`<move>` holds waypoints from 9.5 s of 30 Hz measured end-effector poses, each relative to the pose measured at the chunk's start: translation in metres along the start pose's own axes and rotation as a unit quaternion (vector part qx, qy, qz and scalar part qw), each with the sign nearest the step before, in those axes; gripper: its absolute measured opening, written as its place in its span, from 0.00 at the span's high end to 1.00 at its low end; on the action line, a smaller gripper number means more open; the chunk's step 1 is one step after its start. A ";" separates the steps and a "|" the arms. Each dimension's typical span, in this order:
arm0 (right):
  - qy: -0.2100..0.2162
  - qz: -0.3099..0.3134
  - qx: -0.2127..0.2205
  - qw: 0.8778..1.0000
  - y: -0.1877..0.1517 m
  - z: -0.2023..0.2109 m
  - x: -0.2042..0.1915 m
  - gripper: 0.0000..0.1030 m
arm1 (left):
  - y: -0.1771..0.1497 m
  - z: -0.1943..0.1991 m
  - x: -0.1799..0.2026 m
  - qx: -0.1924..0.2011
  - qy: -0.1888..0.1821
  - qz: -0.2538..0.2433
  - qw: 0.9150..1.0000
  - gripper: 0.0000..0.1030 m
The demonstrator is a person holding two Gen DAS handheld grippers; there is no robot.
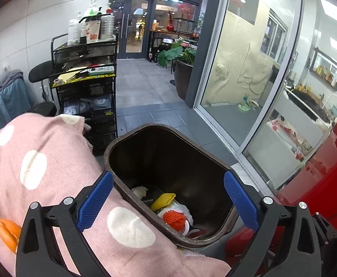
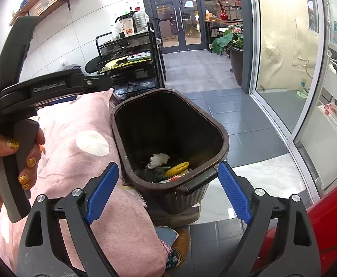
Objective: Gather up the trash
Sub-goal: 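Move both tools back toward the clear plastic bag on the bedspread, then close the right gripper on the clear plastic bag while the left grasps the white tissue, then carry the clear plastic bag into the bin and open the right gripper, then carry the white tissue over the bin and open the left gripper, then move both tools back toward the orange peel and white mask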
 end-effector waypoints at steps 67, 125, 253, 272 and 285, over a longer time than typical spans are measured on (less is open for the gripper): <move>0.179 0.222 -0.230 0.931 -0.009 -0.142 -0.297 0.39 | -0.167 0.160 -0.258 -0.003 0.189 0.208 0.960 0.08; 0.191 0.141 -0.064 0.969 0.024 -0.032 -0.199 0.60 | -0.004 0.163 -0.178 0.110 0.133 0.073 0.982 0.90; 0.029 0.021 -0.010 0.999 -0.006 0.001 -0.022 0.17 | -0.010 0.083 -0.030 0.074 0.039 0.036 0.996 0.06; 0.120 0.112 -0.023 0.986 0.000 -0.006 -0.135 0.16 | -0.068 0.161 -0.130 0.092 0.153 0.113 0.977 0.06; 0.194 0.170 -0.073 0.964 -0.011 -0.029 -0.230 0.16 | -0.123 0.202 -0.222 0.078 0.238 0.181 0.951 0.06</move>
Point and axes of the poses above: each gripper's, at about its wrist camera, not at the fingertips, and z roughly against the way its jaws point, x to its right, y to its top, the point moved 3 cm from there along -z, roughly the way its jaws point, and after that the axes turned 6 degrees about y, right-handed, at the moved point
